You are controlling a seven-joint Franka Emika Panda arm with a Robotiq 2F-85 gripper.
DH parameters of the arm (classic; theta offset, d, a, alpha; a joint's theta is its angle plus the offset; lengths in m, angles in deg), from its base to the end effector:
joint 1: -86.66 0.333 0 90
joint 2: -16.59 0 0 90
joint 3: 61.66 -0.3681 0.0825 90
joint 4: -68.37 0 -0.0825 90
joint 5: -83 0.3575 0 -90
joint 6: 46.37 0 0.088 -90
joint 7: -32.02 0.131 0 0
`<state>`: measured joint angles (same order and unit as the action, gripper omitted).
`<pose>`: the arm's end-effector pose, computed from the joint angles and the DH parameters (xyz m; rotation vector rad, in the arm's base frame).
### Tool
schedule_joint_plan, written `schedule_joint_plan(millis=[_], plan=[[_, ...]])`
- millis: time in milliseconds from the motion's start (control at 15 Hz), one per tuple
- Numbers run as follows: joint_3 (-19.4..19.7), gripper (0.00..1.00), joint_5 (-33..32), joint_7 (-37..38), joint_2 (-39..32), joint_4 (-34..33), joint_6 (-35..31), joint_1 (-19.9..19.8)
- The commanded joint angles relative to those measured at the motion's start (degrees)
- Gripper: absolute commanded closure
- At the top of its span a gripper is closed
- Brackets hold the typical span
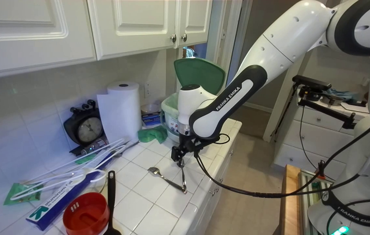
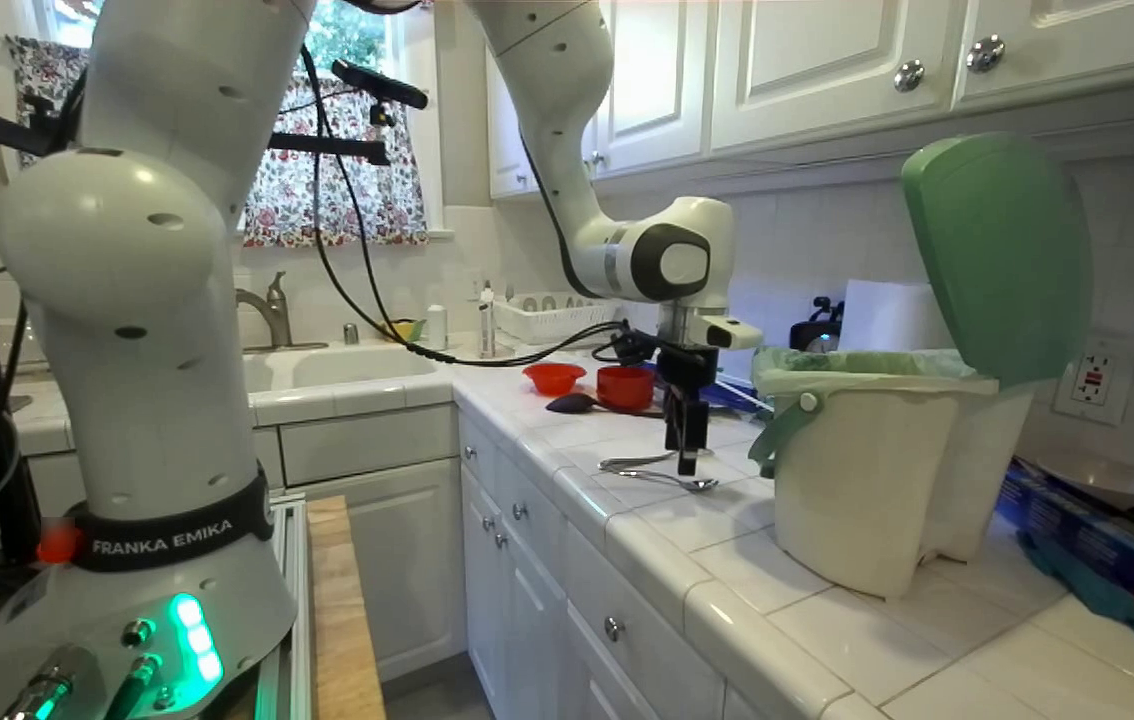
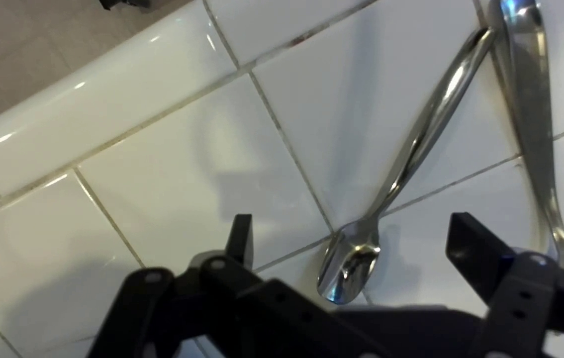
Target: Use the spoon to close the lid of the bin
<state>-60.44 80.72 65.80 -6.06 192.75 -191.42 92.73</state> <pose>0.5631 0.0479 0.2520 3.0158 -0.7227 -0.0350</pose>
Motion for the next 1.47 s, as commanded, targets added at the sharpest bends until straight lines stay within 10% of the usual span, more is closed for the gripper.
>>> schedule_joint_plan(millis=[0, 400, 867, 1000, 1200, 1400], plan=[[0.8, 0.0, 0.9, -0.4, -3.2, -3.0, -0.4, 1.4], [1.1, 0.0, 0.9, -0.6, -5.6, -4.8, -0.1, 2.3], [1.6, 0.64, 0.8, -0.5, -6.6, -5.7, -0.1, 2.9], [1.7, 0.24, 0.8, -0.5, -6.7, -6.0, 0.0, 2.9], [1.7, 0.33, 0.9, -0.6, -6.7, -6.2, 0.2, 2.9], [1.8, 0.02, 0.8, -0.7, -6.8, -6.3, 0.3, 3.0]])
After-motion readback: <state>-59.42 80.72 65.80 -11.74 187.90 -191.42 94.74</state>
